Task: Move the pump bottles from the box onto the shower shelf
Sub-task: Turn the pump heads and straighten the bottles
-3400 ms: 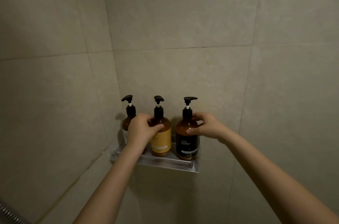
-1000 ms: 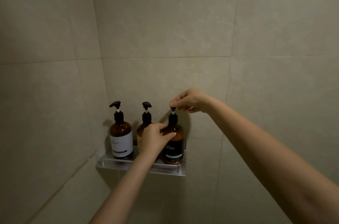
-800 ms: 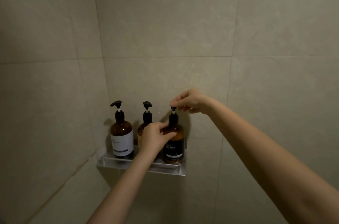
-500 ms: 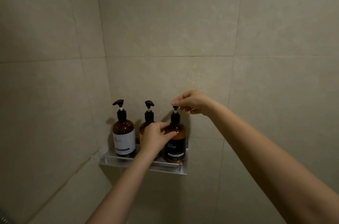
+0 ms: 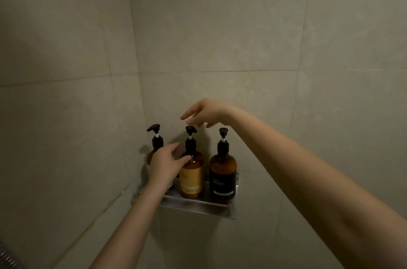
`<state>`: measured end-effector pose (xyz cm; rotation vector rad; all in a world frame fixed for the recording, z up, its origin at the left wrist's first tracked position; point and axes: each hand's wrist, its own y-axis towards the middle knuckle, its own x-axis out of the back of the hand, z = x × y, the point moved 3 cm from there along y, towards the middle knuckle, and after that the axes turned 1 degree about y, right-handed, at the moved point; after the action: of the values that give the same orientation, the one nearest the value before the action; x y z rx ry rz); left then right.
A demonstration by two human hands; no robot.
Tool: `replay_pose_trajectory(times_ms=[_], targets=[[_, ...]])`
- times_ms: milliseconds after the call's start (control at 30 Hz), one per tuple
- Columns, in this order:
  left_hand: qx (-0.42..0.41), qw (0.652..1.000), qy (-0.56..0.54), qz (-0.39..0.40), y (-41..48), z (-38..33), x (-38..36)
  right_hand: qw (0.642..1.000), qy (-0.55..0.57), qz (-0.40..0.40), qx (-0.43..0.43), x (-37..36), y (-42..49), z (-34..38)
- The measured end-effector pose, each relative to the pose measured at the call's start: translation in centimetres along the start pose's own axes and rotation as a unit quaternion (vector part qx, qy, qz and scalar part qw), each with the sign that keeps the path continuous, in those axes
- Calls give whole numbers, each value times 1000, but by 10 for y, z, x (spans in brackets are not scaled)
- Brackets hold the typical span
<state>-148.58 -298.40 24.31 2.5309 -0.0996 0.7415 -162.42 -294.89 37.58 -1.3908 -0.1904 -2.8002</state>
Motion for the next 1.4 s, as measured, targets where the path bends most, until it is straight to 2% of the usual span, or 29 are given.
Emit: replay_pose_trajectory(times_ms=[100,233,567,1000,1100,1167,1300,1400], targets=[[14,998,13,59,5,1,-4,999,-5,17,-30,-3,8,-5],[10,997,17,73,9,2,-2,999,-20,7,-44,-2,14,-12],[2,997,20,71,7,5,-4,993,-70,-25,-94,-11,22,-4],[-5,998,30,48,4,8,-6,990,-63,-55,-111,-17,27,-9],[-33,999,16,15,-5,8,-3,991,-63,-58,-107,-17,28,-9],[-38,998,-14,-40,-11,11,4,991,-71,-73,-90,-15,30,-5],[-8,984,-79,-161,-16,20,26,994,-29,-104,-11,-23,44,11],[8,980,-79,-184,-13,27,39,995,-5,-96,38,-38,57,26]])
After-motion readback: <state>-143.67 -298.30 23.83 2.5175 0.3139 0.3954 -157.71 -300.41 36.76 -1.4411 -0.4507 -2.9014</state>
